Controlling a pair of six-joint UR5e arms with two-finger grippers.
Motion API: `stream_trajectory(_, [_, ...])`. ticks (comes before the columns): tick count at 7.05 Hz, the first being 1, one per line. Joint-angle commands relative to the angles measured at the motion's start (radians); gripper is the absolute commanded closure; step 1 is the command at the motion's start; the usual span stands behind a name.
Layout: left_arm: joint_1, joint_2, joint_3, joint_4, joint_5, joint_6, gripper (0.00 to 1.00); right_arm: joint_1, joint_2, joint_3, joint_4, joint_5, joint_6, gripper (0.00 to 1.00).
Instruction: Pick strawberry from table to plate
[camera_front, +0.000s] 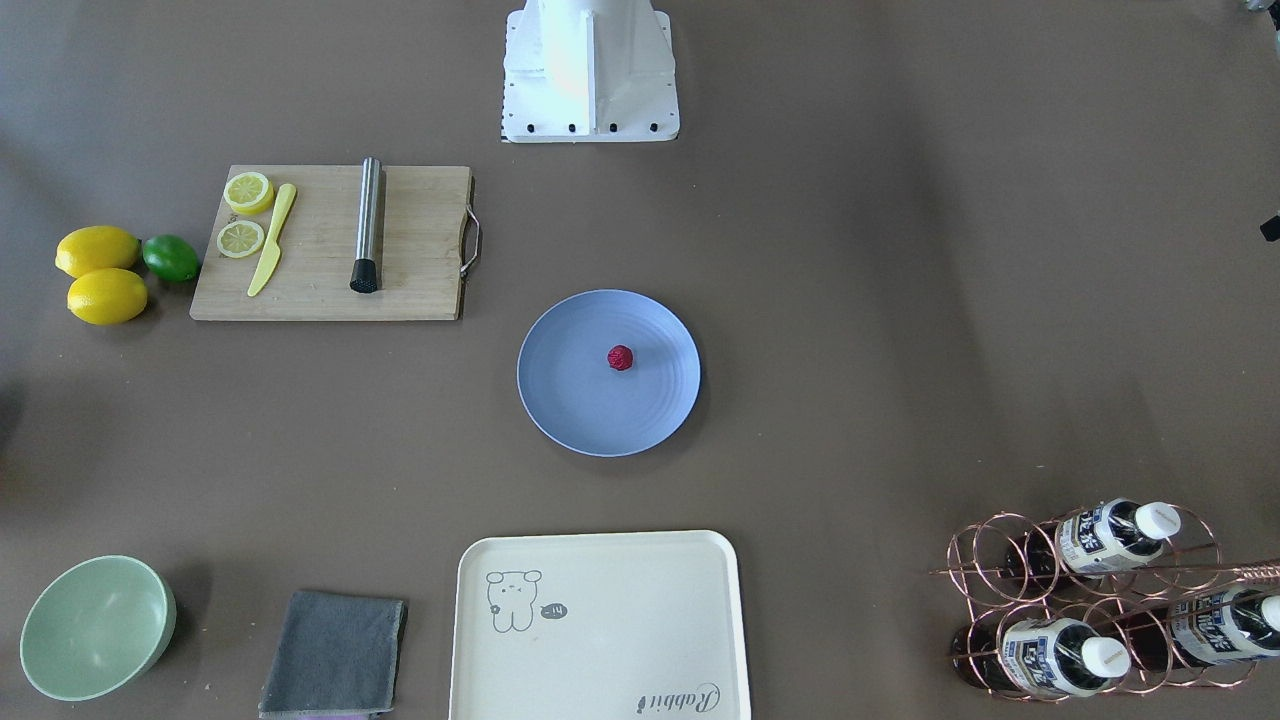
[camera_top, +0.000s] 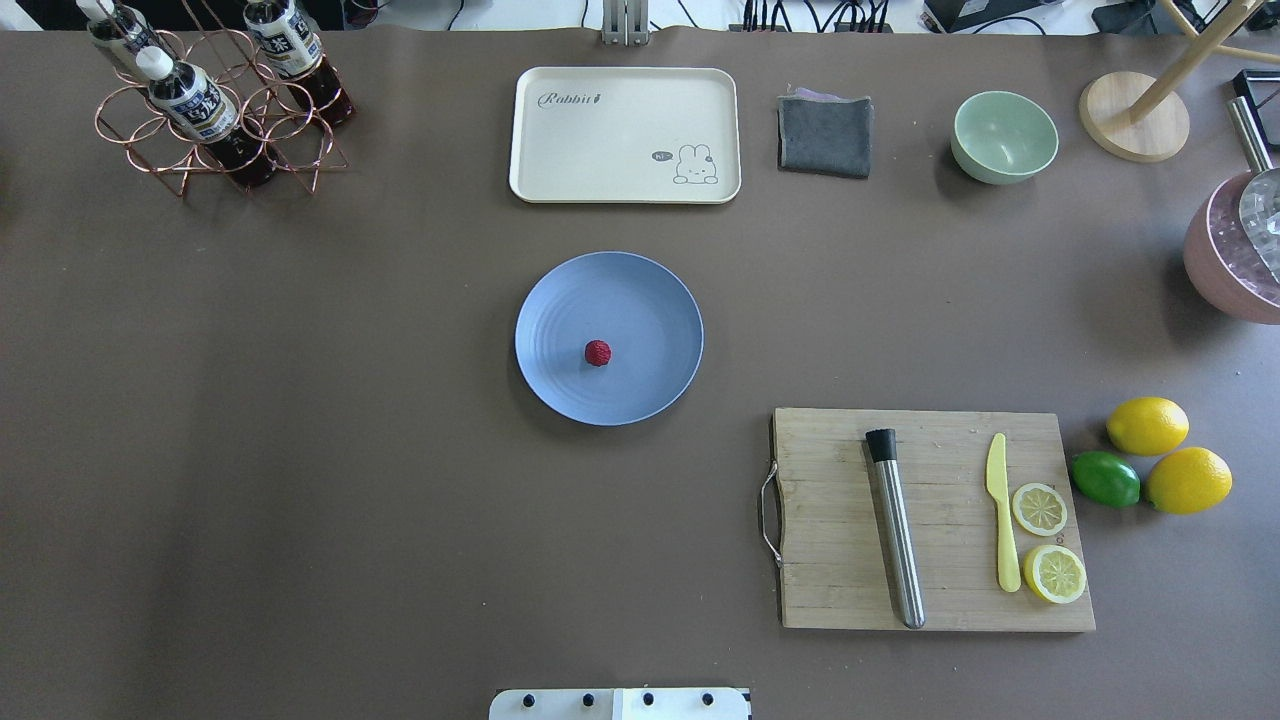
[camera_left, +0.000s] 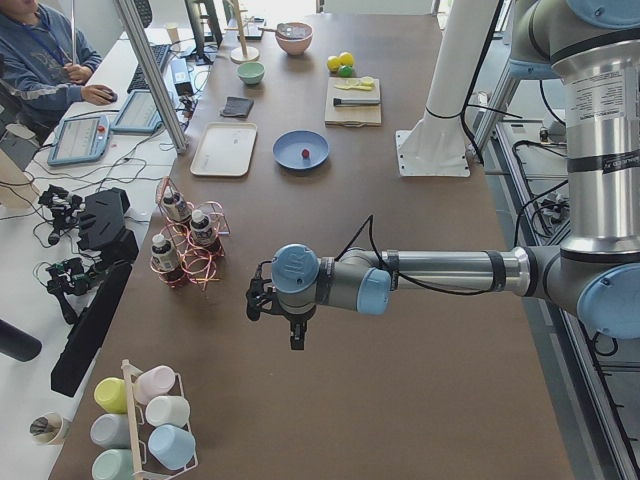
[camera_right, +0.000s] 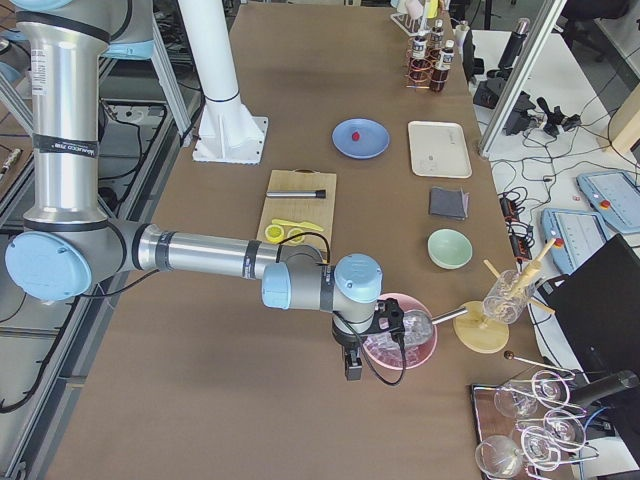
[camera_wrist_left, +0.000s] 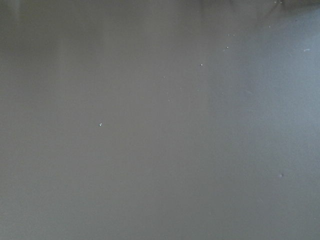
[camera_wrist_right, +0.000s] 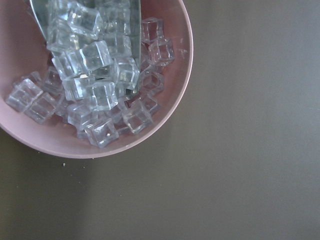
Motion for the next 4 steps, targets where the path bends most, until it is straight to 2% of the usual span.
stream_trajectory(1, [0.0, -0.002, 0.005, -0.001, 0.001, 0.0, 0.01, 0.006, -0.012, -0.012, 0.0, 0.008, 0.005, 0.0])
stream_trajectory(2, [0.0, -0.002, 0.01, -0.001, 0.004, 0.001, 0.01, 0.006, -0.018, -0.02, -0.001, 0.009, 0.008, 0.0])
stream_trajectory(4, [0.001, -0.002, -0.003, -0.004, 0.085, 0.001, 0.01, 0.006, -0.021, -0.02, 0.0, 0.011, 0.008, 0.0])
